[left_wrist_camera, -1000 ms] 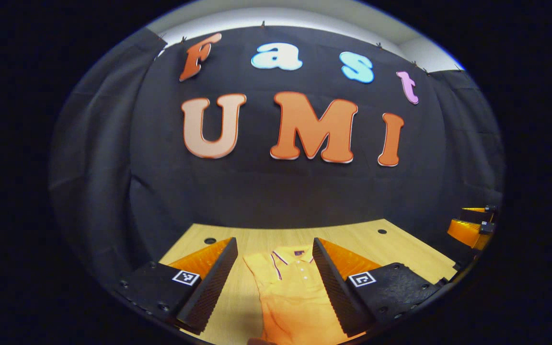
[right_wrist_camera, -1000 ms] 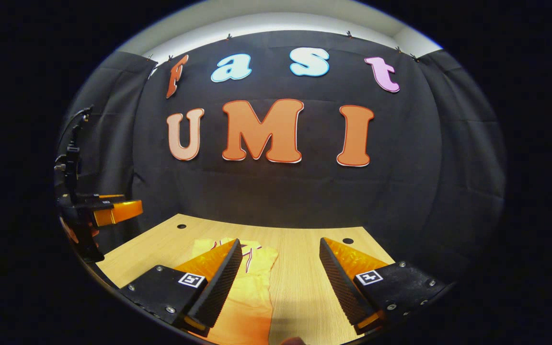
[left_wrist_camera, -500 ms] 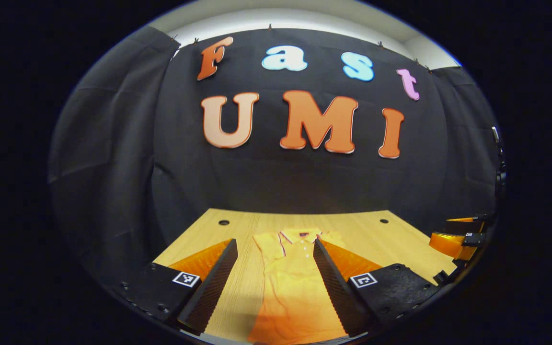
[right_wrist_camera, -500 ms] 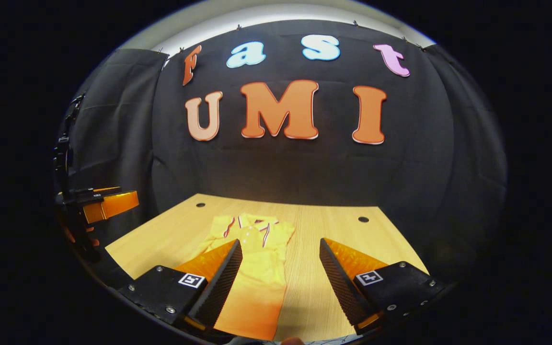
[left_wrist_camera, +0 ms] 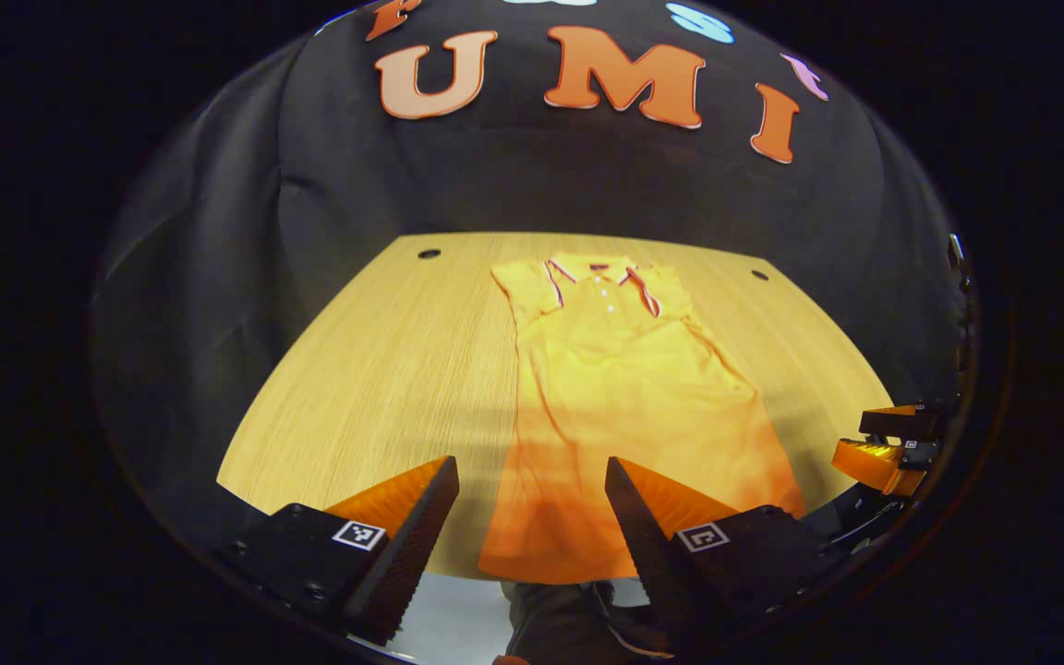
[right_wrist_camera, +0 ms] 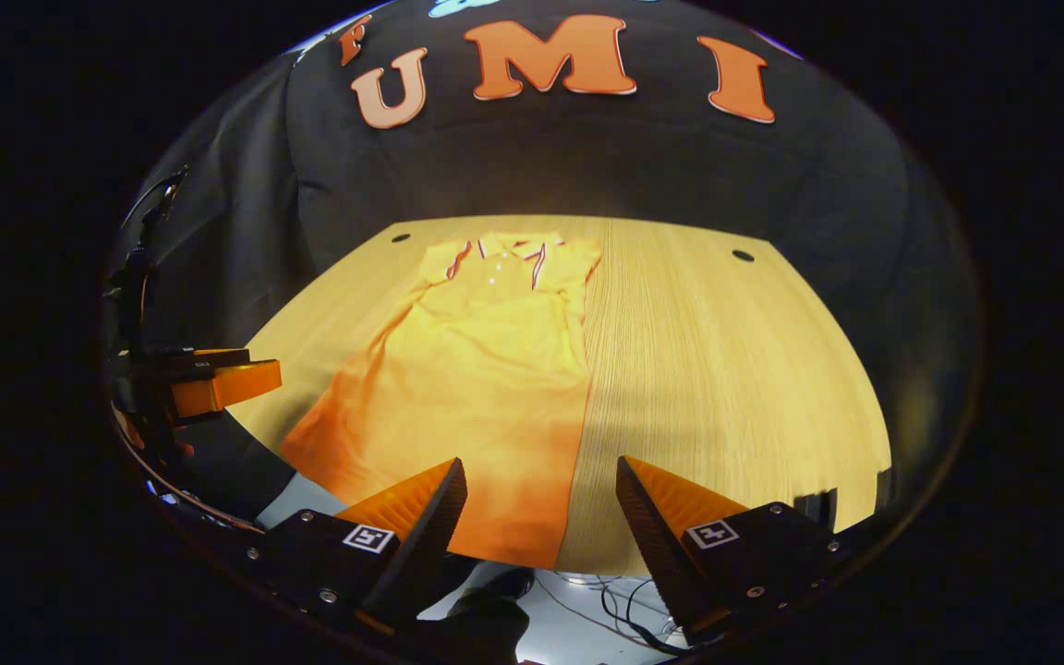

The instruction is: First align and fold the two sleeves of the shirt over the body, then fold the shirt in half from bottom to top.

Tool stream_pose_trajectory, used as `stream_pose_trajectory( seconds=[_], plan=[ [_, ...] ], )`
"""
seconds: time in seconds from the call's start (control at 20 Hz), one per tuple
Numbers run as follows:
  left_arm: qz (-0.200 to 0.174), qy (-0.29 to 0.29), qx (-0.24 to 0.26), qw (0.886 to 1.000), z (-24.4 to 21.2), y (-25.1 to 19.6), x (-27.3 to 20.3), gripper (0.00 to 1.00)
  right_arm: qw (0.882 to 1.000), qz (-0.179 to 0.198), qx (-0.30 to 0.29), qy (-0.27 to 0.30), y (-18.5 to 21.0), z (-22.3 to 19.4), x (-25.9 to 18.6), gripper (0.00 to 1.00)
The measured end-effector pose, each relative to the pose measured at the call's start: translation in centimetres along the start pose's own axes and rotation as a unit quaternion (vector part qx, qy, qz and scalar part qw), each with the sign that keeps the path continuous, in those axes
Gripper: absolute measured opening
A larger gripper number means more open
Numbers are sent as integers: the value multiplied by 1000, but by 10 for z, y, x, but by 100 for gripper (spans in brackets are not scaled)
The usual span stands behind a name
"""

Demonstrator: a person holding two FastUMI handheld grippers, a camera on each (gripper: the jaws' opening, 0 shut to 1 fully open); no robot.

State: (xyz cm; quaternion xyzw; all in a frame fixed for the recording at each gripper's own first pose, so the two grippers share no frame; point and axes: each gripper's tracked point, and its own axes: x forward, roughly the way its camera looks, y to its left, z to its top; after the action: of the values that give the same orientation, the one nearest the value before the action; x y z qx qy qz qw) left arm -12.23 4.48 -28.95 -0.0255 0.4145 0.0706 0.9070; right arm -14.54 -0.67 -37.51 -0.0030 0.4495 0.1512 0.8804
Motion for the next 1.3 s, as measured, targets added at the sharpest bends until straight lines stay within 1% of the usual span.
stream_pose_trajectory(
  seconds=[0.05, 0.1, 0.25, 0.3, 0.4, 0.45, 0.5, 0.55, 0.6, 0.7, 0.75, 0.8, 0.85, 0.9, 0.95, 1.0, 1.05, 1.1, 1.15, 1.25, 1.3],
  plan=[
    [-4, 20, -4, 1000, -4, 1, 8, 99, 1000, -1, 4, 26, 3, -15, 8, 99],
    [-6, 53, -3, 999, -16, 2, 13, 99, 999, 0, 8, 45, 7, -23, 10, 99],
    [-5, 113, 1, 994, -52, 3, 35, 99, 996, 3, 21, 92, 15, -43, 19, 99],
    [-4, 131, -1, 991, -61, 2, 40, 100, 994, 1, 22, 105, 16, -47, 22, 99],
    [-4, 162, -8, 987, -75, 6, 42, 99, 992, 1, 24, 128, 21, -52, 33, 99],
    [-7, 183, -12, 983, -84, 7, 39, 99, 988, 5, 28, 149, 25, -59, 39, 97],
    [0, 197, -11, 980, -86, 10, 37, 99, 987, -2, 21, 162, 25, -60, 43, 96],
    [4, 198, -2, 980, -83, 11, 42, 99, 988, -3, 18, 155, 25, -56, 47, 95],
    [7, 210, 4, 978, -84, 10, 43, 97, 986, -9, 14, 167, 25, -58, 48, 92],
    [9, 239, 4, 971, -86, 7, 42, 99, 983, -28, -4, 183, 20, -63, 47, 89],
    [7, 250, 4, 968, -86, 6, 42, 99, 980, -31, -6, 195, 24, -64, 46, 82],
    [5, 259, 9, 966, -86, 5, 41, 99, 978, -37, 5, 206, 26, -65, 45, 73],
    [-1, 261, 15, 965, -83, 4, 42, 97, 977, -44, 22, 208, 25, -64, 46, 64],
    [-5, 256, 20, 967, -81, 1, 46, 96, 975, -43, 32, 215, 28, -64, 48, 41],
    [-15, 250, 25, 968, -77, -3, 49, 80, 973, -31, 26, 228, 30, -65, 48, 35],
    [-26, 246, 24, 969, -76, -10, 53, 56, 969, -26, 37, 241, 30, -66, 47, 34],
    [-31, 253, 33, 966, -77, -10, 54, 32, 967, -10, 37, 251, 33, -67, 48, 30],
    [-37, 253, 43, 966, -76, -9, 52, 9, 965, -20, 80, 250, 33, -64, 52, 19],
    [-39, 255, 43, 965, -77, -9, 52, 10, 962, -19, 102, 253, 34, -65, 51, 7],
    [-46, 250, 42, 966, -76, -11, 55, 10, 959, -18, 110, 259, 35, -67, 50, 7],
    [-47, 246, 41, 967, -74, -11, 53, 10, 960, -16, 108, 257, 37, -66, 50, 7]
  ],
)
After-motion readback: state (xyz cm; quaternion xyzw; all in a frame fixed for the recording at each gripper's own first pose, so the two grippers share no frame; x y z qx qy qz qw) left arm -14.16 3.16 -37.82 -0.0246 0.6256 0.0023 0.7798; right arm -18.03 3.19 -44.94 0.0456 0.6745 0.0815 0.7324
